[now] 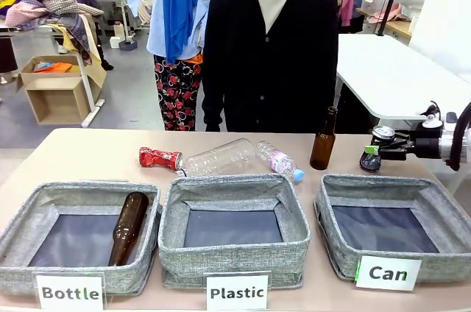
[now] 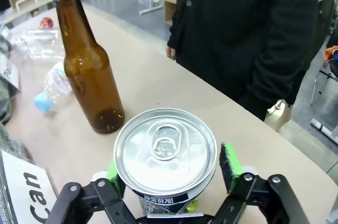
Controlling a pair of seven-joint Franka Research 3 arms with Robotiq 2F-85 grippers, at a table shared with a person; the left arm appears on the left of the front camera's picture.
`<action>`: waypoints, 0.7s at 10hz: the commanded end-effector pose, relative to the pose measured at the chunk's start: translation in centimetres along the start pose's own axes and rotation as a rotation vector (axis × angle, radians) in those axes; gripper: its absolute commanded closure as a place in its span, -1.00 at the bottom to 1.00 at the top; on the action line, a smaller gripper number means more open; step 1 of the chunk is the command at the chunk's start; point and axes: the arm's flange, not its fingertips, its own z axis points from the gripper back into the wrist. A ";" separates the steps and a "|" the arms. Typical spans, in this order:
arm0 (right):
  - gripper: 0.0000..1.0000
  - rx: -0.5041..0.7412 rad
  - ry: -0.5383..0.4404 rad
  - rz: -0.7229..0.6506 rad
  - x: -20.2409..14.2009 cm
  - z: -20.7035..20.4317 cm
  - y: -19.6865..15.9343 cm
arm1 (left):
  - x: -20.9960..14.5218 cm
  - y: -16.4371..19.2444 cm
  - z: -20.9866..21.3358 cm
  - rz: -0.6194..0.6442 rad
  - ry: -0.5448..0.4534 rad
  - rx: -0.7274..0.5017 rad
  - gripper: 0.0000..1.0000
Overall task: Sort the can waste into the basket.
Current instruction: Pick up the can waste from the table and place it in the right Fabric basket.
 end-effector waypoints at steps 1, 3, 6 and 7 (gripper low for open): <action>1.00 0.019 -0.021 -0.007 -0.2 0.0 -0.3 | -0.2 -0.1 0.1 0.009 0.011 0.008 -1.00; 1.00 0.029 -0.022 -0.013 -0.2 0.0 -0.2 | -0.2 -0.1 0.1 0.009 0.011 0.008 -1.00; 1.00 0.046 -0.032 0.012 1.2 0.8 0.3 | -0.2 -0.1 0.1 0.009 0.011 0.008 -1.00; 1.00 0.037 -0.031 0.031 2.6 1.8 0.8 | -0.2 -0.1 0.1 0.009 0.011 0.008 -1.00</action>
